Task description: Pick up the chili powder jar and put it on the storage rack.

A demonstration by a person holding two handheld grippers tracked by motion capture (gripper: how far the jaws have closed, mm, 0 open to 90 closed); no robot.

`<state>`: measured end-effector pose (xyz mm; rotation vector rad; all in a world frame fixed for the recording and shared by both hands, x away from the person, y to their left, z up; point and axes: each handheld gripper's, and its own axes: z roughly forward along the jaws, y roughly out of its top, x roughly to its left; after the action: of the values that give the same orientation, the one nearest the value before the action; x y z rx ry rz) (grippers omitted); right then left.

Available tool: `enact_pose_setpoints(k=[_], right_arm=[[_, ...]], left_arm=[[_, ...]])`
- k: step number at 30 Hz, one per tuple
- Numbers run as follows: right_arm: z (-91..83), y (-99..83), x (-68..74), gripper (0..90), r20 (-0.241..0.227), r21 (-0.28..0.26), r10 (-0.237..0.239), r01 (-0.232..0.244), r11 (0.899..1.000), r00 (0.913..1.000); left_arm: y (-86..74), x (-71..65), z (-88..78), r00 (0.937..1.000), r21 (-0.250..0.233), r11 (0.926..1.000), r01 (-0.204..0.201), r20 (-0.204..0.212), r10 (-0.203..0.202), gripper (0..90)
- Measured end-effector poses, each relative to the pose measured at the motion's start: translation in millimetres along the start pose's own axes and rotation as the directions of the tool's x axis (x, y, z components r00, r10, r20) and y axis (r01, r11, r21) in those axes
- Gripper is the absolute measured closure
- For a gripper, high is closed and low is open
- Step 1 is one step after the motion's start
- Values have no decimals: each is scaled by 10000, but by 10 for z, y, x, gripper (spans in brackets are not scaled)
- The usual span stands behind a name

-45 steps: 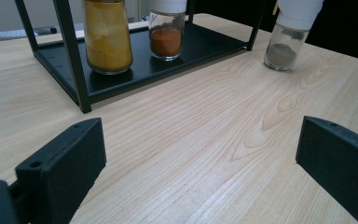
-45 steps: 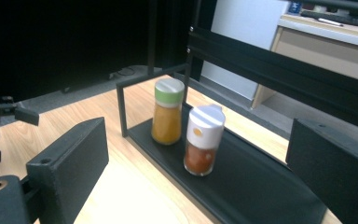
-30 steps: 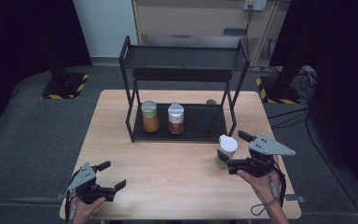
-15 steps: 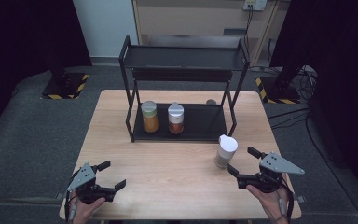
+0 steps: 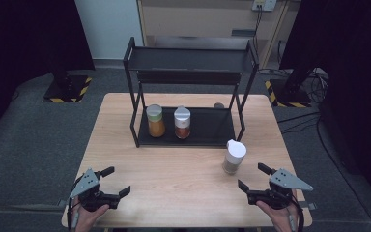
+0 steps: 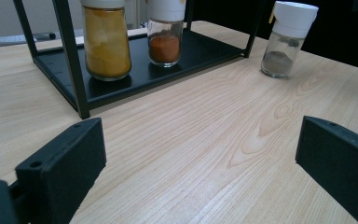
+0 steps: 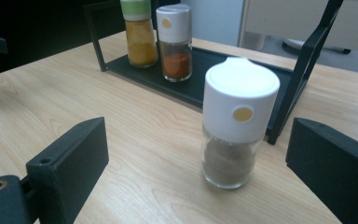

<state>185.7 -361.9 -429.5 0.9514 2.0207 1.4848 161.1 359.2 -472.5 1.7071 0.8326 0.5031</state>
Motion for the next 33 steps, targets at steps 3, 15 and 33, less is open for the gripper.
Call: enact_pose_setpoints(k=[3,15,33], right_arm=[[0,-34,-1,63,12,3,16,-16,10000,10000],[8,-152,-52,63,-158,92,84,-83,9999,9998],[45,-183,-63,64,-201,246,-40,45,9997,9998]], left_arm=[[0,-2,-2,10000,-4,10000,-5,-7,5,4],[5,-14,-18,9999,-78,9998,-156,52,156,5],[18,-21,-1,9991,-59,9993,-356,234,357,5]])
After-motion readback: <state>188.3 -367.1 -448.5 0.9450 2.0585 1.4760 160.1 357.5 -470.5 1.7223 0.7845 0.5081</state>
